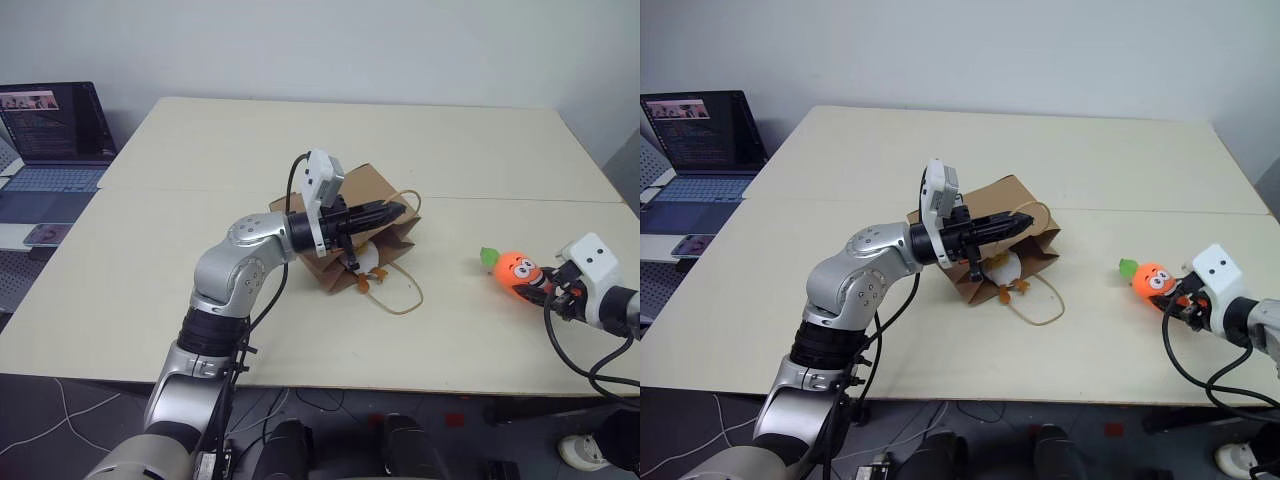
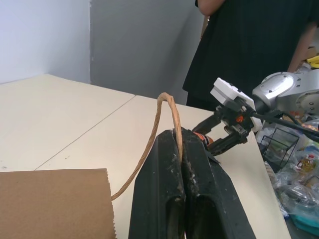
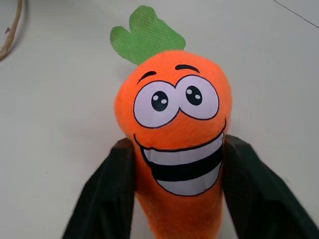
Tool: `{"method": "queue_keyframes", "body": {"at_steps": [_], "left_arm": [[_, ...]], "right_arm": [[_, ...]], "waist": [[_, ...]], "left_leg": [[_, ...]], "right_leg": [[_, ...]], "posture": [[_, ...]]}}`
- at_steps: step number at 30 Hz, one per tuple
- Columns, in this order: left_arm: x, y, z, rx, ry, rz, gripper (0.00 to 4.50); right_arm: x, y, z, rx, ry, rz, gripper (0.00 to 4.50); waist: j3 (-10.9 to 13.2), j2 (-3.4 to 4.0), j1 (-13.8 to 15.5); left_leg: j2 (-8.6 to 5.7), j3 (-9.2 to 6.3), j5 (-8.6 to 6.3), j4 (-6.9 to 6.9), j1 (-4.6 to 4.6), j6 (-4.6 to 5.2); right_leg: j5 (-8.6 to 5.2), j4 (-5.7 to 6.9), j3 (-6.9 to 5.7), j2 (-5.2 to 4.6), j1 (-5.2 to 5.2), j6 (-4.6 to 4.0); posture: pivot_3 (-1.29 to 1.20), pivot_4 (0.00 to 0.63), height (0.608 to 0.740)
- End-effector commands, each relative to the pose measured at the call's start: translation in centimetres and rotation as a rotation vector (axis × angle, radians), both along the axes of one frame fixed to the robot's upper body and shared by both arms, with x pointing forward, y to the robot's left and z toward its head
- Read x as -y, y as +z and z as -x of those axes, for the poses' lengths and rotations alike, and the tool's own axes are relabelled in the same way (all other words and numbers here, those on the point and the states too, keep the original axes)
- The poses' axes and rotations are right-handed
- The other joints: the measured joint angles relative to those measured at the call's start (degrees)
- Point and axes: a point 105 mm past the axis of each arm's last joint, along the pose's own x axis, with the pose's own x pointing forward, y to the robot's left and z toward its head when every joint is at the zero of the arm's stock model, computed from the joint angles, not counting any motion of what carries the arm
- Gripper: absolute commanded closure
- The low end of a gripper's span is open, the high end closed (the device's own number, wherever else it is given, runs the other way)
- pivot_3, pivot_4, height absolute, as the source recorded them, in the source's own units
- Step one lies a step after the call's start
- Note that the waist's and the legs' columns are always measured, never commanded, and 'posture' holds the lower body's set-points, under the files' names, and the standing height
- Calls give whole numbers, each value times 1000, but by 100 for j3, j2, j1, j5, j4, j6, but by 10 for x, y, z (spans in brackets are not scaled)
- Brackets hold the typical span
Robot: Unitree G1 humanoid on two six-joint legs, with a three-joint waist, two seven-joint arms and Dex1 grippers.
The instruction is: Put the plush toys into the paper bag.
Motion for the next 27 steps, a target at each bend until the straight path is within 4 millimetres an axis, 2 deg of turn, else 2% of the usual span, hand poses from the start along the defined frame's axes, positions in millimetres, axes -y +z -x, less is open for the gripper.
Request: {"method": "queue_keyframes", "body": {"at_steps": [1, 5, 8, 11, 14, 19, 24, 27], "left_arm": [[-3, 11, 3, 54, -9, 12, 4500], [-3, 10, 3, 54, -13, 3, 4500], [-3, 11, 2, 57, -16, -1, 4500], [-2, 12, 2, 57, -17, 0, 4500], [-2, 12, 2, 58, -18, 0, 4500], [-1, 14, 3, 59, -23, 1, 4500], [-2, 15, 4, 60, -23, -2, 4500], [-2, 15, 4, 60, -23, -2, 4500]], "right_arm": [[-12, 30, 9, 38, 91, 24, 665], [-21, 37, 14, 35, 144, 35, 665], [-54, 43, 18, 73, 264, -22, 665], [-85, 40, 21, 76, 352, -68, 665], [-113, 32, 11, 115, 362, -124, 665], [-154, 3, -14, 136, 322, -196, 665], [-184, -20, -25, 128, 315, -230, 665], [-194, -24, -34, 144, 293, -242, 665]], "waist": [[0, 0, 1], [0, -1, 3], [0, -1, -5], [0, -1, -10], [0, -3, -9], [0, -3, 0], [0, -3, 5], [0, -3, 1]], "left_leg": [[0, 0, 0, 0, 0, 0], [0, 0, 0, 0, 0, 0], [0, 0, 0, 1, 0, 0], [2, -4, 0, 0, 2, 0], [5, -12, 0, 1, 0, 0], [4, -23, 0, 2, -2, -1], [4, -36, 0, 0, -9, -1], [4, -43, 1, 0, -9, -1]], "right_leg": [[0, 0, -1, 0, 0, 0], [0, -1, -3, 0, 2, 0], [0, -1, -3, 0, 3, 0], [0, 0, -4, 2, 2, 1], [0, -1, -6, 6, 2, 0], [0, -1, -5, 2, -1, 0], [1, 1, -12, -1, -7, -1], [1, 1, -13, -2, -7, -1]], "posture": [[0, 150, 740], [0, 150, 740], [0, 150, 740], [0, 150, 740], [0, 150, 740], [0, 150, 740], [0, 150, 740], [0, 150, 740]]}}
